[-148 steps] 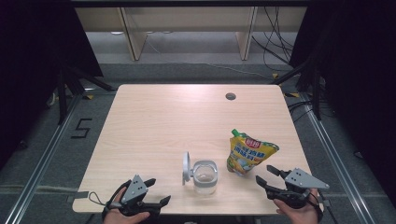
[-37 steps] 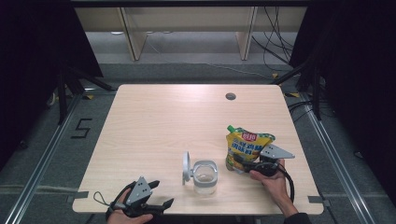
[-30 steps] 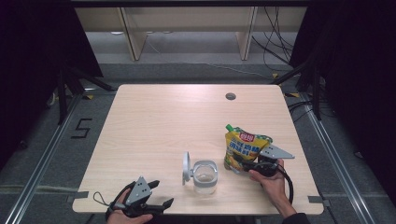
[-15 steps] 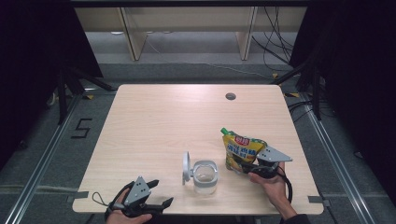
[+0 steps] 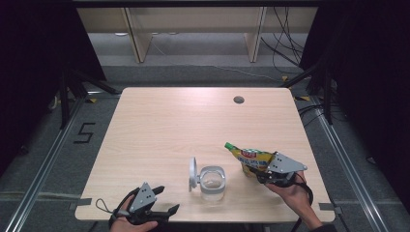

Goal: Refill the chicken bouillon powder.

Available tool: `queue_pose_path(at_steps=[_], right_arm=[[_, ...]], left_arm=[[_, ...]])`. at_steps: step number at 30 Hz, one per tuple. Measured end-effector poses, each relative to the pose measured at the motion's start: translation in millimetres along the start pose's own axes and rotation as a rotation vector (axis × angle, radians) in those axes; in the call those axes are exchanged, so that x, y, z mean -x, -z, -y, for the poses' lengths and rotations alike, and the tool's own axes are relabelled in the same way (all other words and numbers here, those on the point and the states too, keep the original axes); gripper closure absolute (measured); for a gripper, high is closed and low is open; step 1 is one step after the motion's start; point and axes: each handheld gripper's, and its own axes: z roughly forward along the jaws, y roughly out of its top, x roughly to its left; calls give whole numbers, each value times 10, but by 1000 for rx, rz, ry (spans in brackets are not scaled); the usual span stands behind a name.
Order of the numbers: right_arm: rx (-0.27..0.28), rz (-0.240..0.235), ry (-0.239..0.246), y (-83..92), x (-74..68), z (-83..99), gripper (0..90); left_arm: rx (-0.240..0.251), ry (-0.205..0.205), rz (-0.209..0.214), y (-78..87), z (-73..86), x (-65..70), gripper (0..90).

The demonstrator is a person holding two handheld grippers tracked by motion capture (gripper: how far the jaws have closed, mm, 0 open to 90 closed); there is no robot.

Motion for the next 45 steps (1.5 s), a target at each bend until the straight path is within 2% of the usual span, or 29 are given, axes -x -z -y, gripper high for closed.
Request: queue_pose_path(at_steps=[1, 3, 6, 7, 8, 9, 10, 11, 13, 16, 20, 21, 22, 23, 24, 25, 28, 29, 31, 33, 34, 35, 36, 37, 38, 39, 42, 44, 45], right_arm=[[-6, -6, 35, 0, 19, -17, 452], [-25, -4, 49, 31, 22, -45, 452], [-53, 0, 111, 61, 6, -85, 452], [-65, 4, 114, 82, -6, -98, 452], [-70, 2, 148, 89, -5, -113, 452], [-82, 6, 143, 112, -23, -126, 452], [-81, 5, 183, 119, -18, -145, 453], [-88, 2, 195, 137, -31, -165, 453], [-108, 0, 217, 172, -63, -206, 453], [-123, 9, 307, 190, -82, -269, 453], [-156, 28, 356, 203, -86, -322, 453], [-167, 36, 388, 204, -81, -338, 453], [-176, 42, 386, 212, -97, -346, 453], [-176, 42, 420, 207, -87, -361, 453], [-182, 50, 418, 219, -105, -368, 453], [-187, 51, 460, 217, -105, -385, 453], [-211, 62, 492, 224, -158, -410, 453], [-209, 57, 525, 221, -168, -426, 453], [-221, 62, 539, 227, -197, -445, 454], [-223, 61, 610, 221, -195, -474, 454], [-233, 70, 605, 229, -211, -474, 454], [-229, 66, 650, 222, -205, -499, 454], [-237, 68, 667, 227, -212, -513, 454], [-251, 79, 651, 248, -236, -522, 454], [-246, 74, 662, 240, -240, -528, 454], [-249, 67, 707, 242, -236, -555, 454], [-272, 82, 718, 245, -260, -561, 454], [-277, 60, 752, 252, -272, -600, 455], [-283, 77, 754, 249, -278, -596, 455]], left_arm=[[0, 0, -1, 1, 1, -1, 215], [27, 32, 9, -15, 8, 14, 215], [26, -2, 9, -7, 1, -9, 215], [26, 0, 9, -8, 1, -7, 215], [26, 1, 9, -10, 2, -5, 215], [24, 2, 7, -9, 2, -2, 215], [23, 14, 6, -10, 4, 5, 215], [16, 20, 3, -6, 6, 7, 215], [16, -7, 5, -5, 1, -10, 215], [17, -6, 2, -5, 2, -11, 214], [17, -7, 3, -6, 4, -13, 213], [17, -7, 2, -7, 4, -13, 213], [17, -6, 2, -7, 4, -11, 213], [15, -7, 1, -7, 3, -9, 213], [15, -6, 3, -9, 3, -9, 213], [7, -15, 0, -6, 3, -17, 213], [11, -10, 3, -12, 5, -13, 213], [13, -9, 3, -12, 5, -13, 213], [9, -14, -8, -6, 3, -18, 213], [13, -14, -13, -1, 2, -20, 213], [16, -6, -5, -3, 4, -19, 213], [15, -6, -11, -3, 4, -18, 213], [15, -4, -11, -5, 5, -16, 213], [9, -9, -14, -3, 5, -18, 213], [9, -14, -14, -3, 4, -19, 213], [9, -14, -14, -3, 5, -19, 212], [14, 22, -12, -10, 13, -1, 207], [10, 17, -12, -11, 13, -5, 207], [9, 12, -13, -11, 12, -8, 207]])
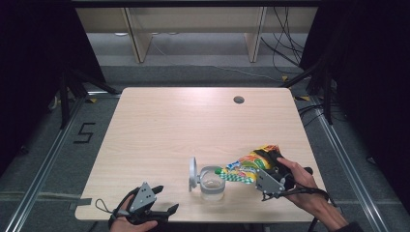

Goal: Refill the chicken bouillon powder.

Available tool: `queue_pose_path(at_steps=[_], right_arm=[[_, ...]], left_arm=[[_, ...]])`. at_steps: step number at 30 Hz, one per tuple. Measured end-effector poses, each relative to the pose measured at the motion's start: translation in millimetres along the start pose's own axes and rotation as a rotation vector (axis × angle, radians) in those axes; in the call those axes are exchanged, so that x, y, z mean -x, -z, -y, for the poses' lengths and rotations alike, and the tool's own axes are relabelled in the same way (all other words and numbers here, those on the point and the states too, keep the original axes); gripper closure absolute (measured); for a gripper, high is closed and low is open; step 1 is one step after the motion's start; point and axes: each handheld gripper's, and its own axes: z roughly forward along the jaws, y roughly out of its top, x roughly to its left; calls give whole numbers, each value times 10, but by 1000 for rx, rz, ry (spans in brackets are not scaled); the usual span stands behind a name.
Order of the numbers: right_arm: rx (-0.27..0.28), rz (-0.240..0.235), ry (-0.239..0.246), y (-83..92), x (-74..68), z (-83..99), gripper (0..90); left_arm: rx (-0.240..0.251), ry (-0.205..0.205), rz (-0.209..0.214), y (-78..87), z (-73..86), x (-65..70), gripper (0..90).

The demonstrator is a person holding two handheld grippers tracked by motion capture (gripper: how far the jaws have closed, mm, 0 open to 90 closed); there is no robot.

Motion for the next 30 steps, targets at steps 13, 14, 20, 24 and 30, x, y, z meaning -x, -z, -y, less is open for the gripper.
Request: queue_pose_path(at_steps=[13, 14, 20, 24, 30], right_arm=[[-41, 17, 253, 12, 89, -159, 456], [-26, 10, 212, -1, 68, -142, 456], [-64, 11, 261, 6, 85, -198, 457], [-68, 15, 283, -2, 82, -218, 457], [-75, 24, 333, -13, 105, -235, 458]], left_arm=[[-10, -14, -3, -1, 3, -14, 207], [-19, -16, -5, 2, 0, -17, 207], [1, 4, 4, -7, 5, -3, 207], [-15, -10, -4, -1, 2, -14, 207], [0, 5, 5, -6, 5, -3, 207]])
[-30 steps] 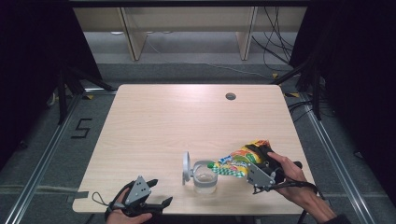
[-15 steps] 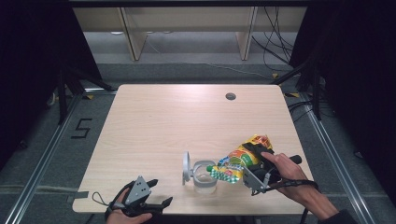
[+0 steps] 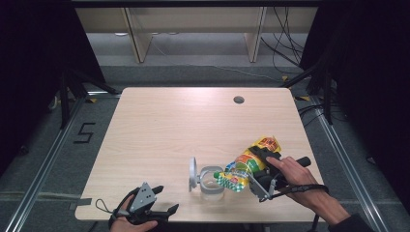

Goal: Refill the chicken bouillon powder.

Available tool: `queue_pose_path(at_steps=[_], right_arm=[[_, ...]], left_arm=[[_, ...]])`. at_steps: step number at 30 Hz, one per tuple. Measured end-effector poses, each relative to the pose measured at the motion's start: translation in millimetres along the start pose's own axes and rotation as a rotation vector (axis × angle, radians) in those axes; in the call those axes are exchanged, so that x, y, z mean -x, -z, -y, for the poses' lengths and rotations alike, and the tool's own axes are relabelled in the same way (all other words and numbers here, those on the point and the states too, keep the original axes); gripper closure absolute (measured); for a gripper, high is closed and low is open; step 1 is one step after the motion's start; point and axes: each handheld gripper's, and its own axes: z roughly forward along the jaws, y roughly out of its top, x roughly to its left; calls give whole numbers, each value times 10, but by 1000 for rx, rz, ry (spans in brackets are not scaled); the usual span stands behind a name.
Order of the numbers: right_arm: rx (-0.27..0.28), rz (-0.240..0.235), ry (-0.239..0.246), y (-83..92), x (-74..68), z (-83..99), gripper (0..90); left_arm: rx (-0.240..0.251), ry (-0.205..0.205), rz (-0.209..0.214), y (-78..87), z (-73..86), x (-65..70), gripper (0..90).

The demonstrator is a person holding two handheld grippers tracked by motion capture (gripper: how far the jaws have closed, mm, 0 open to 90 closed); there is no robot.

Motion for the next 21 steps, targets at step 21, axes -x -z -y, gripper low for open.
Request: queue_pose_path(at_steps=[21], right_arm=[[-55, 12, 174, -13, 70, -31, 459]], left_arm=[[4, -8, -5, -3, 2, -3, 201]])
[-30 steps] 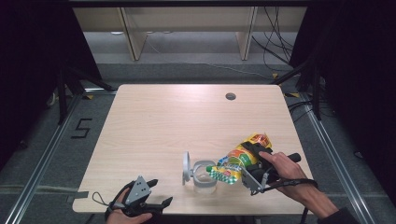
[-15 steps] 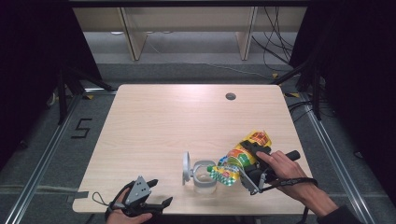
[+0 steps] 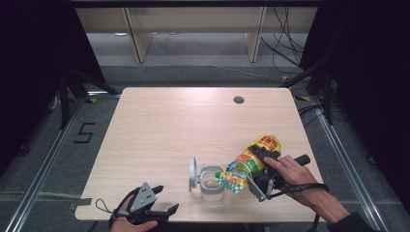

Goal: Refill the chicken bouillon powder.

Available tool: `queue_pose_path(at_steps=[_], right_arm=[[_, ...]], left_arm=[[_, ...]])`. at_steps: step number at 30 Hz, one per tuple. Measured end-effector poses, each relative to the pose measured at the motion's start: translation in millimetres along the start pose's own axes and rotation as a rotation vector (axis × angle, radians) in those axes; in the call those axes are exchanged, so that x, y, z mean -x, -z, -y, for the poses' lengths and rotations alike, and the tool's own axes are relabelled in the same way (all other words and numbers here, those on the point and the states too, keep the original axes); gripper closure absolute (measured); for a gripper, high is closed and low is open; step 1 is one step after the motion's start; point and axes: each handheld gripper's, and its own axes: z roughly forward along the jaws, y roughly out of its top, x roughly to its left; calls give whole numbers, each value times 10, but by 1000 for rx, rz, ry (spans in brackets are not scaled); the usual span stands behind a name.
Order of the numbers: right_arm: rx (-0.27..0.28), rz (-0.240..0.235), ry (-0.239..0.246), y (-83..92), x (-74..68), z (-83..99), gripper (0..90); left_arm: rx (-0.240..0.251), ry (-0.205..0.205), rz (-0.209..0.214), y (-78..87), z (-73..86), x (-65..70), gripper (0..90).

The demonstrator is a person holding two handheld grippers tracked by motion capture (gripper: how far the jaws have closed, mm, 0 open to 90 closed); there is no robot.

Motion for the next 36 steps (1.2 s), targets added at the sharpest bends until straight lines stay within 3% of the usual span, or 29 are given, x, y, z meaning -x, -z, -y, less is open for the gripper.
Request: queue_pose_path(at_steps=[1, 3, 5, 6, 10, 11, 17, 19, 21, 22, 23, 25, 27, 30, 34, 36], right_arm=[[5, 7, -42, -2, -26, -10, 459], [-8, -10, -67, 0, -47, -1, 459], [-9, -4, -38, 0, -32, 3, 459], [-6, -1, -83, -6, -58, 0, 459], [-15, 3, -44, 10, -25, 2, 459], [-9, 12, 2, 13, 13, -4, 459], [-27, 0, -27, 20, -14, -10, 460], [-22, 15, -6, 17, 0, -11, 460], [-8, 6, -17, 3, -14, -9, 459], [-22, 0, -46, 17, -35, -15, 460], [-25, 0, -43, 19, -34, -17, 460], [-14, 13, 31, 8, 11, -27, 460], [-25, -2, -2, 7, -13, -25, 460], [-20, 10, 25, 13, 6, -34, 460], [-25, 9, 21, 18, 2, -37, 460], [-32, -2, -15, 22, -24, -32, 460]], left_arm=[[0, 2, 0, 0, 0, 0, 201], [-3, -1, -2, 1, 0, -1, 201], [-3, -2, -2, 0, 0, -2, 199], [-2, -2, -3, 1, 0, -2, 198], [-3, -5, -3, 1, 0, -1, 198], [-1, -4, -3, 0, 0, 0, 198], [1, -3, -4, 1, 0, -2, 198], [1, -3, -4, 0, 0, -1, 197], [0, -4, -4, 0, 0, -2, 197], [-1, -4, -4, 0, 0, -2, 197], [-1, -5, -4, 1, 0, -2, 198], [-1, -4, -4, 0, 0, -2, 198], [0, -4, -3, 2, 0, -2, 198], [0, -3, -4, 2, 0, -2, 198], [-18, -22, -12, 12, -4, -11, 198], [-2, -5, -6, 5, -2, 1, 197]])
